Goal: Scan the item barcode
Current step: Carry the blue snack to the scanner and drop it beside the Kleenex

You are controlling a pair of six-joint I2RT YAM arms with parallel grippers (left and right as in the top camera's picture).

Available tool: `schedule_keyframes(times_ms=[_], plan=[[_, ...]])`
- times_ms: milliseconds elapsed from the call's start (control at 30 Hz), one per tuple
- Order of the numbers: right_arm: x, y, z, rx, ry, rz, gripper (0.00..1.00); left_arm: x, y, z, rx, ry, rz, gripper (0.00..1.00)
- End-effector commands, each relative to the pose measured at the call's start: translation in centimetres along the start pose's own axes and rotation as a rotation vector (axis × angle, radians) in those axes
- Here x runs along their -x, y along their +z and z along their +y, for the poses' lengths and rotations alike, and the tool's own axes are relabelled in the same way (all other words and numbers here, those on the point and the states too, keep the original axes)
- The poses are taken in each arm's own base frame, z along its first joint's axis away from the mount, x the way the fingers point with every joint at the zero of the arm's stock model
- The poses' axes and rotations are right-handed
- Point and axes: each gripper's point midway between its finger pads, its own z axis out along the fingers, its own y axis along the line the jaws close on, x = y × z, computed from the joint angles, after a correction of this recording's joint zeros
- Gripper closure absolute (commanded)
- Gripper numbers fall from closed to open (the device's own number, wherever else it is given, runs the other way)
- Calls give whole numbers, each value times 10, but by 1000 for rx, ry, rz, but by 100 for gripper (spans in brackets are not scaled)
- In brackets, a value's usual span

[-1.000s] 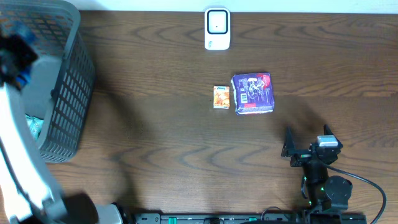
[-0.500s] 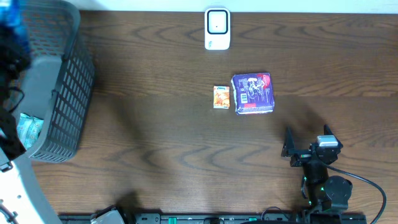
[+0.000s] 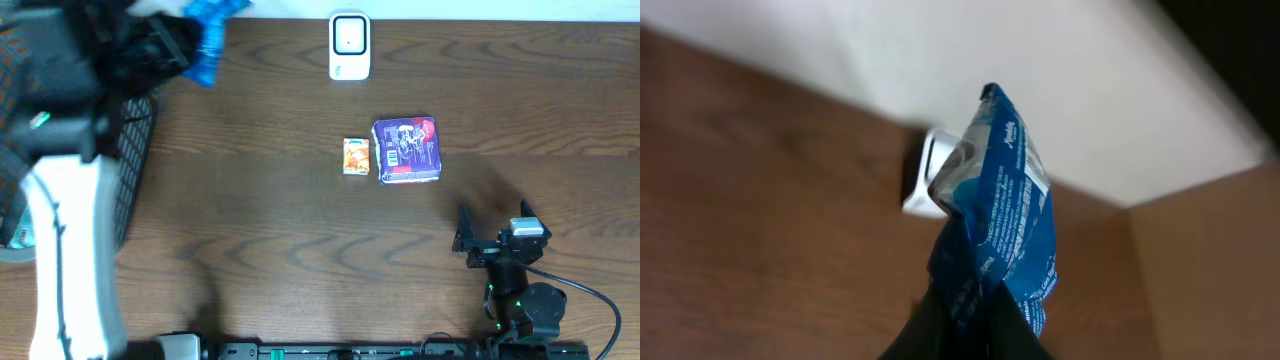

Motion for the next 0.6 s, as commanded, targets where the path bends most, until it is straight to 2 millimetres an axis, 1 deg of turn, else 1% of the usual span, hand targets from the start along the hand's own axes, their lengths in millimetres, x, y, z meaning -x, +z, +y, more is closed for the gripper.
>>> schedule_keyframes(times_ms=[0, 67, 167, 233, 300, 400, 433, 467, 500, 567], plan=[[-1, 0, 0, 2, -15, 0, 1, -22, 50, 20, 103, -7, 76, 93], [-1, 0, 0, 2, -15, 0, 1, -39, 80, 32, 165, -3, 127, 93], [-1, 0, 0, 2, -15, 0, 1, -66, 116, 45, 236, 14, 195, 93], [-1, 0, 0, 2, -15, 0, 1, -86, 137, 52, 276, 30, 242, 93], [-1, 0, 0, 2, -15, 0, 1, -106, 154, 55, 301, 45, 288, 93], [-1, 0, 0, 2, -15, 0, 1, -135, 172, 59, 334, 62, 357, 92], [-1, 0, 0, 2, -15, 0, 1, -147, 176, 63, 368, 54, 381, 93], [-1, 0, 0, 2, -15, 0, 1, -154, 179, 67, 399, 48, 391, 93], [-1, 0, 0, 2, -15, 0, 1, -170, 184, 76, 463, 50, 411, 93], [-1, 0, 0, 2, -15, 0, 1, -185, 190, 81, 496, 61, 430, 93]])
